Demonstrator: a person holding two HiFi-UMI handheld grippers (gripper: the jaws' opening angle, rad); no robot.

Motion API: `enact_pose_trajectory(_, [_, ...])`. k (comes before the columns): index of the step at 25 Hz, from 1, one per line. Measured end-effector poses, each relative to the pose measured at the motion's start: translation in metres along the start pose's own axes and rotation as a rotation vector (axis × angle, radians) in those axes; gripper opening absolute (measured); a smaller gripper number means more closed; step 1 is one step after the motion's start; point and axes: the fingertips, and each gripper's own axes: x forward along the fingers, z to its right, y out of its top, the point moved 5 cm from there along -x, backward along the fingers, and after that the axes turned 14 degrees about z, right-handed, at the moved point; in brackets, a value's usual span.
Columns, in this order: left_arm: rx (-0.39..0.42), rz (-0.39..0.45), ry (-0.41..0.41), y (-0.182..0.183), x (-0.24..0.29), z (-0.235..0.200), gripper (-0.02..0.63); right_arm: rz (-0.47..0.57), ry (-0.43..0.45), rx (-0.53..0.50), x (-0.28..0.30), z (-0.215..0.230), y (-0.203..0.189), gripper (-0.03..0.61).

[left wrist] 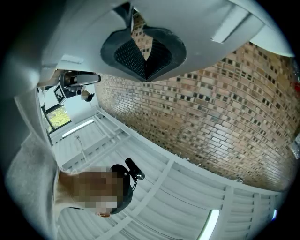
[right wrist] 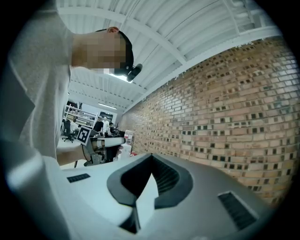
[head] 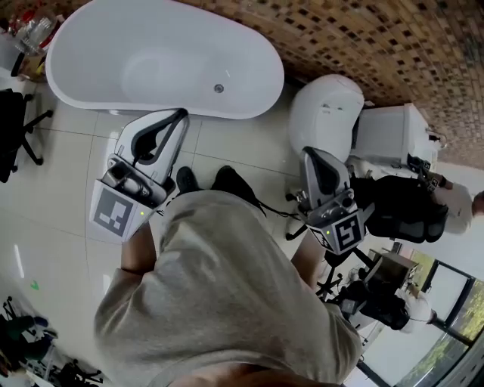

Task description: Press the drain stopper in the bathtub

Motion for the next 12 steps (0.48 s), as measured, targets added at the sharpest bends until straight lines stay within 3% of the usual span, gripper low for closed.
enact_pose_trajectory(5, [-0.002, -0.045, 0.044, -0.017, -0.001, -0.018, -0.008, -0.073, 0.050, 0.024, 0.026, 0.021, -0.033, 0.003])
enact_pose_trajectory(9, [0.016, -0.047, 0.112, -0.038, 0.009, -0.027, -0.008, -0.140, 0.164, 0.020, 0.050, 0.053, -0.068, 0.003])
enact_pose_trajectory(12, [0.027, -0.110, 0.135, -0.062, 0.017, -0.037, -0.008, -0.191, 0.207, 0.064, 0.062, 0.075, -0.106, 0.003])
